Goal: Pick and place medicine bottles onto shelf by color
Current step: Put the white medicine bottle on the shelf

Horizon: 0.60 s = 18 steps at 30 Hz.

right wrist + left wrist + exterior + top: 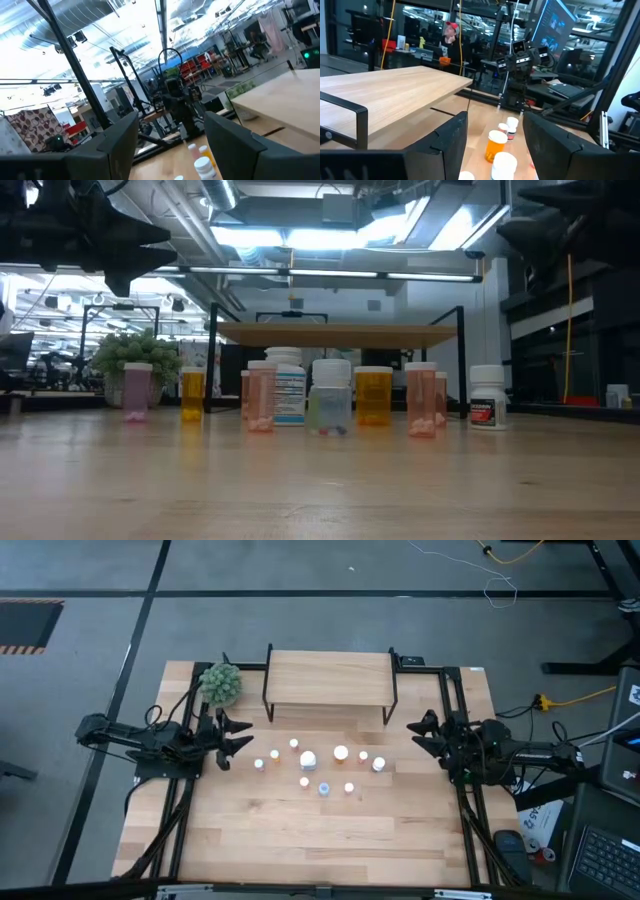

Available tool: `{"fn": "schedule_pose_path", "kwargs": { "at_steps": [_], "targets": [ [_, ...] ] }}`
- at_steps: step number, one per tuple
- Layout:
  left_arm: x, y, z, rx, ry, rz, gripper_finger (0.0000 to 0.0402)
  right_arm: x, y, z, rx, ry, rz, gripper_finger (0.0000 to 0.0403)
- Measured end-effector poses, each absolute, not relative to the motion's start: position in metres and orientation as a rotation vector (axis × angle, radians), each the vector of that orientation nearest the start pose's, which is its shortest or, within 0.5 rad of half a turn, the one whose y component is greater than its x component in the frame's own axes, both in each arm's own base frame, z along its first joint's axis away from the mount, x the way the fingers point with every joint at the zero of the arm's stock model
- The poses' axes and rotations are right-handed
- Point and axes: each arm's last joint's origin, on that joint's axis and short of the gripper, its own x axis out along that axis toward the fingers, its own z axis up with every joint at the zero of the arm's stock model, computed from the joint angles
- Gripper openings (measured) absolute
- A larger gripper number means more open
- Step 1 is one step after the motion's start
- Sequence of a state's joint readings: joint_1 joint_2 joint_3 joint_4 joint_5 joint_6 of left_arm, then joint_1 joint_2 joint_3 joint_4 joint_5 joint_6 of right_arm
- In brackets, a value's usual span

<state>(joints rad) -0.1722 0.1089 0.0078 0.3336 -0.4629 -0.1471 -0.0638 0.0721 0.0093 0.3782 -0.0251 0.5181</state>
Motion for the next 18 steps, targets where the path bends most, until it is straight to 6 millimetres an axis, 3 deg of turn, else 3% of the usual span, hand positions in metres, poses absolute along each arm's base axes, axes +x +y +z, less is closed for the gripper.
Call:
{"fn": "schedule_pose_path", "kwargs": {
  "at_steps": [11,18],
  "targets": [
    [0.097,-0.004,0.196,-0.232,-0.315,0.268,0.0186,0.112,0.001,0.19,0.569,-0.251,-0.071,0.0229],
    [0.098,-0.004,0.194,-0.229,-0.296,0.258,0.0186,0.124,0.013,0.204,0.556,-0.31,-0.03,0.0229]
  ]
}}
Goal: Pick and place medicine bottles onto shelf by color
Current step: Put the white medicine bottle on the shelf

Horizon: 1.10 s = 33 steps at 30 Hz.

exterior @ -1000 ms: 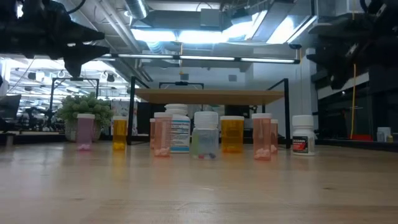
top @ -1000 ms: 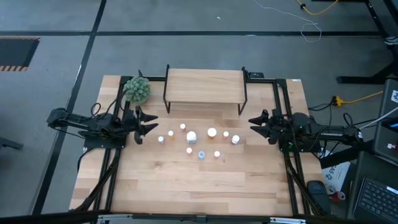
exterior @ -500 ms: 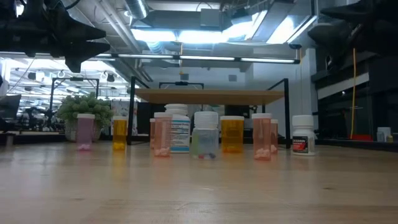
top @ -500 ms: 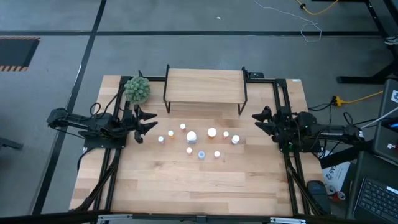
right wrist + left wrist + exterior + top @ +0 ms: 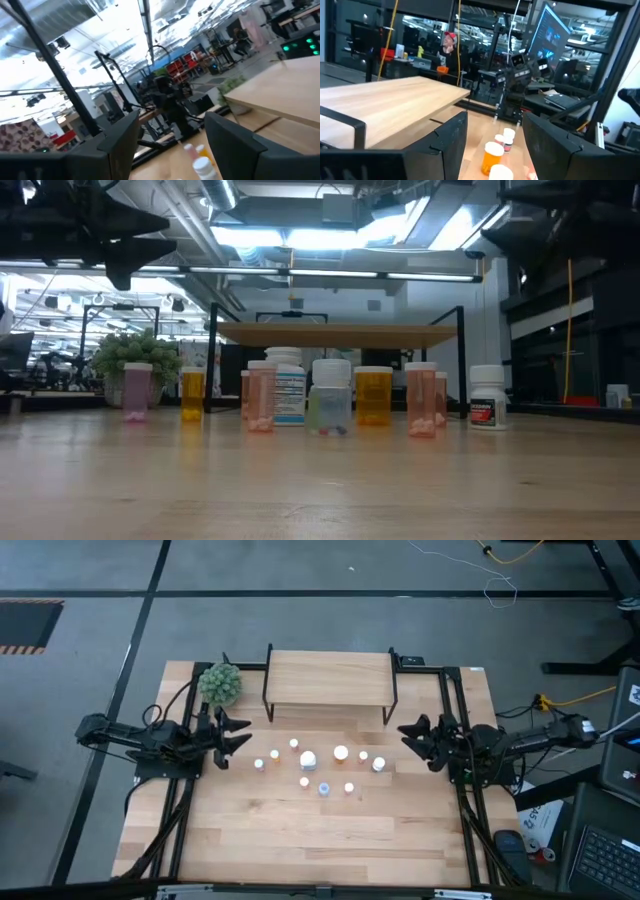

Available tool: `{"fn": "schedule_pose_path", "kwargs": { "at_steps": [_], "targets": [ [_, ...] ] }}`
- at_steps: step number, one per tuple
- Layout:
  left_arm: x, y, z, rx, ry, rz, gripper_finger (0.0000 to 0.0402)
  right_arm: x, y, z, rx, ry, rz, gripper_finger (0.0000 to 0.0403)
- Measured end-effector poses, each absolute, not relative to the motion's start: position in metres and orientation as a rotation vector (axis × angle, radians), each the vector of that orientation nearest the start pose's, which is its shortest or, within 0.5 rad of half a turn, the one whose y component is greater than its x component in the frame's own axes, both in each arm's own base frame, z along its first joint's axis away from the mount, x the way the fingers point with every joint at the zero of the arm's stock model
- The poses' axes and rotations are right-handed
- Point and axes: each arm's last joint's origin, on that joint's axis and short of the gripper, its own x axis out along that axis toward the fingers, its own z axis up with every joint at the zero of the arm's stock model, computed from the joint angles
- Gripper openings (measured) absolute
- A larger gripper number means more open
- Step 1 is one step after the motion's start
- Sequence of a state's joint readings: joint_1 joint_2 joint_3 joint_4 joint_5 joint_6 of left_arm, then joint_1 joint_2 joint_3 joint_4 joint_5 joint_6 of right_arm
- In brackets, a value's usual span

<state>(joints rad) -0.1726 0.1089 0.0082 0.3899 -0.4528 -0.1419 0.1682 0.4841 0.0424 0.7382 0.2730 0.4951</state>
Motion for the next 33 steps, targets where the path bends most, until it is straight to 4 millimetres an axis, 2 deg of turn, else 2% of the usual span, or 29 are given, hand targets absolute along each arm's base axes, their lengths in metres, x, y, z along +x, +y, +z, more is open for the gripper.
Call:
{"fn": "schedule_pose_path", "kwargs": {
  "at_steps": [4,8,12,17,20,24,33],
  "targets": [
    [0.098,-0.005,0.193,-0.236,-0.29,0.234,0.0186,0.142,0.023,0.228,0.514,-0.273,-0.013,0.0229],
    [0.098,-0.005,0.193,-0.236,-0.29,0.232,0.0186,0.169,0.032,0.247,0.384,-0.18,-0.027,0.0229],
    [0.098,-0.005,0.193,-0.236,-0.29,0.232,0.0186,0.193,0.037,0.26,0.319,-0.006,-0.062,0.0229],
    [0.098,-0.005,0.193,-0.235,-0.289,0.231,0.0186,0.211,0.038,0.268,0.371,0.278,-0.145,0.0229],
    [0.098,-0.005,0.193,-0.231,-0.288,0.232,0.0186,0.214,0.036,0.268,0.417,0.451,-0.218,0.0229],
    [0.098,-0.005,0.193,-0.23,-0.288,0.232,0.0186,0.215,0.036,0.265,0.414,0.595,-0.277,0.0229],
    [0.098,-0.005,0.193,-0.23,-0.289,0.241,0.0186,0.212,0.036,0.229,0.404,0.909,-0.409,0.0229]
  ]
}}
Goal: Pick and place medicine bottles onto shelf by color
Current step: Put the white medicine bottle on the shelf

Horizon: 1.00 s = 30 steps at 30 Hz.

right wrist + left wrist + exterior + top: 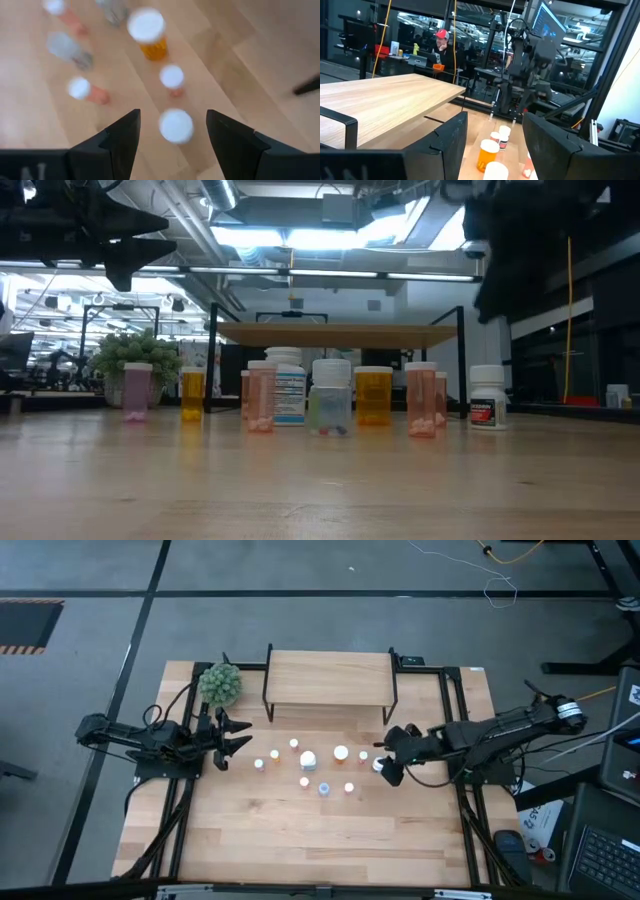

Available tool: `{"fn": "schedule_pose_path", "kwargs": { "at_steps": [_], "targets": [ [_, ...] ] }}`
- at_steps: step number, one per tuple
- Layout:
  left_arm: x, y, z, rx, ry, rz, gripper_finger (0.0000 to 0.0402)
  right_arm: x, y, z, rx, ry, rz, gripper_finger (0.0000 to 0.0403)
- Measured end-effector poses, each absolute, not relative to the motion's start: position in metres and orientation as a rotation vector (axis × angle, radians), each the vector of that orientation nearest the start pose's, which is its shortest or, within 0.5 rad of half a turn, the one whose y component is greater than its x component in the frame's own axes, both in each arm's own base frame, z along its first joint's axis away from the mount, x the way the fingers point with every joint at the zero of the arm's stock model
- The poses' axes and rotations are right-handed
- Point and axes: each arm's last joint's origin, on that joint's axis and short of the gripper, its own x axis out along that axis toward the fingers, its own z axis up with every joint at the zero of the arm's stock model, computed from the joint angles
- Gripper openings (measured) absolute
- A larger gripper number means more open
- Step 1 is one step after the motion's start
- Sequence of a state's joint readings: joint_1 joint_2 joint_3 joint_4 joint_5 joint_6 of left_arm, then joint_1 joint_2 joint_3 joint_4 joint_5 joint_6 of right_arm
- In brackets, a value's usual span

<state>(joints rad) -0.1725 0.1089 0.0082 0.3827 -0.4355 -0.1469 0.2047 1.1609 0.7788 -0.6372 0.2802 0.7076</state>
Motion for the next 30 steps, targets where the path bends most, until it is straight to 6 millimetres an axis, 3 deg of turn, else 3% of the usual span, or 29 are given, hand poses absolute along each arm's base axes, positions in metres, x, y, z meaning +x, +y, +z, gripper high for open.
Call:
{"fn": "schedule_pose_path", "kwargs": {
  "at_steps": [15,21,30],
  "targets": [
    [0.098,-0.004,0.193,-0.24,-0.291,0.275,0.0186,0.235,0.031,0.186,0.627,1.009,-0.665,0.0229],
    [0.098,-0.004,0.193,-0.241,-0.291,0.275,0.0186,0.24,0.032,0.176,0.625,1.043,-0.657,0.0229],
    [0.098,-0.004,0.193,-0.242,-0.291,0.275,0.0186,0.242,0.033,0.178,0.63,1.034,-0.63,0.0229]
  ]
}}
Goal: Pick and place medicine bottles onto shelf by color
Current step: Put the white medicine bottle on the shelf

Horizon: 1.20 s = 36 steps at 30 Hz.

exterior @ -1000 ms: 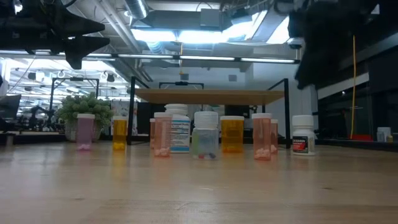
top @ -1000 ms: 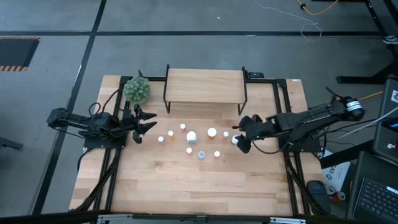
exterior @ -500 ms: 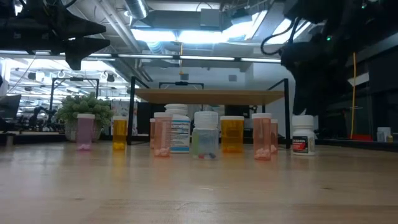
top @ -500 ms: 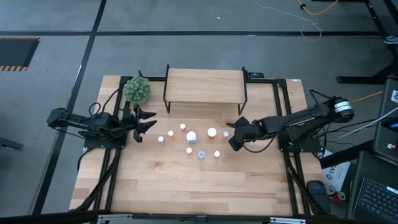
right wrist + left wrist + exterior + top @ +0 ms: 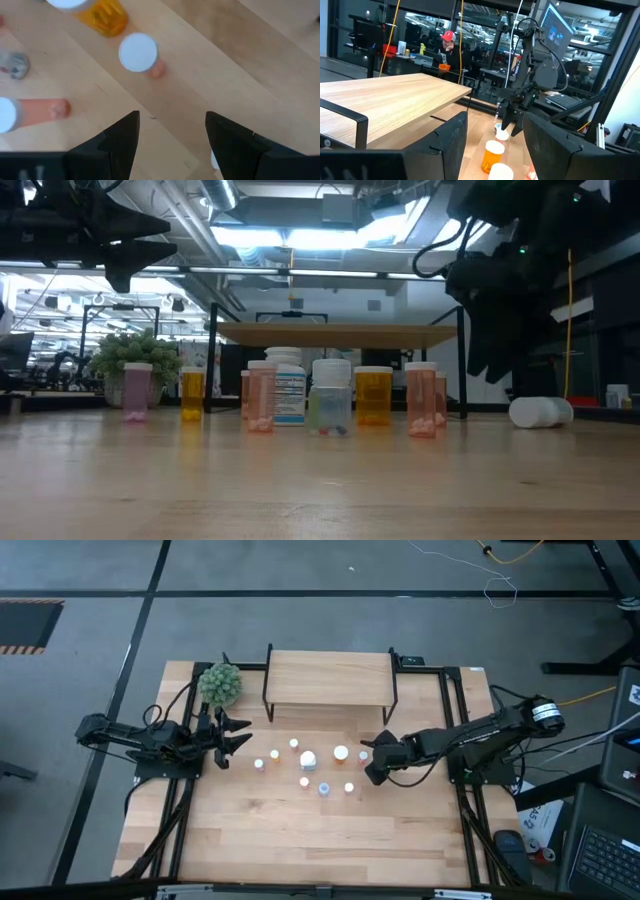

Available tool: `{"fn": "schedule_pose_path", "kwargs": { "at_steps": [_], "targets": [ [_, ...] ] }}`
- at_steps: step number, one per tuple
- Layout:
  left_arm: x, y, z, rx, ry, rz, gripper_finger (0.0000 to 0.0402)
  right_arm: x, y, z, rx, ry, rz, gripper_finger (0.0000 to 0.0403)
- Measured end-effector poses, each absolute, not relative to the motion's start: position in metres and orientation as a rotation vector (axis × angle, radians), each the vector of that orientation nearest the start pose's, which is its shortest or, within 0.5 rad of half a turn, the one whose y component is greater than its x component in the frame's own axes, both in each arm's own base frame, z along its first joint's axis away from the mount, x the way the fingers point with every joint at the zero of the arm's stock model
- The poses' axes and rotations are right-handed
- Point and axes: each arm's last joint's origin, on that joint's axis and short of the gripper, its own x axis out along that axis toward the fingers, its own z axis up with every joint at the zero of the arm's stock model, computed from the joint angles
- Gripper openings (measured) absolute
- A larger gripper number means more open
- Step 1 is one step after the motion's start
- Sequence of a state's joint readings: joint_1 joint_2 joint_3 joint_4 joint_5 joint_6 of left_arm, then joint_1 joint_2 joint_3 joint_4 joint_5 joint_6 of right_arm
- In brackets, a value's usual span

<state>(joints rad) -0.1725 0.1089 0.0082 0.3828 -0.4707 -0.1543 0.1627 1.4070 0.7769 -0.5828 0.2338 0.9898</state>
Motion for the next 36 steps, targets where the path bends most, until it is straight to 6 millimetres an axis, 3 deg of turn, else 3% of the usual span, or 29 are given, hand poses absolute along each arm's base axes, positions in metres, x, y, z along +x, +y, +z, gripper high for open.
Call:
{"fn": "schedule_pose_path", "kwargs": {
  "at_steps": [10,15,19,24,36],
  "targets": [
    [0.098,-0.004,0.193,-0.242,-0.291,0.275,0.0186,0.232,0.031,0.202,0.236,1.296,-0.473,0.0229],
    [0.098,-0.004,0.193,-0.242,-0.291,0.275,0.0186,0.226,0.032,0.204,0.021,1.422,-0.258,0.0229],
    [0.098,-0.004,0.193,-0.242,-0.291,0.275,0.0186,0.224,0.033,0.2,-0.108,1.467,-0.101,0.0229],
    [0.098,-0.004,0.193,-0.242,-0.291,0.275,0.0186,0.226,0.033,0.198,-0.207,1.473,-0.03,0.0229],
    [0.098,-0.004,0.192,-0.239,-0.283,0.276,0.0186,0.242,0.034,0.165,-0.29,1.587,-0.014,0.0229]
  ]
}}
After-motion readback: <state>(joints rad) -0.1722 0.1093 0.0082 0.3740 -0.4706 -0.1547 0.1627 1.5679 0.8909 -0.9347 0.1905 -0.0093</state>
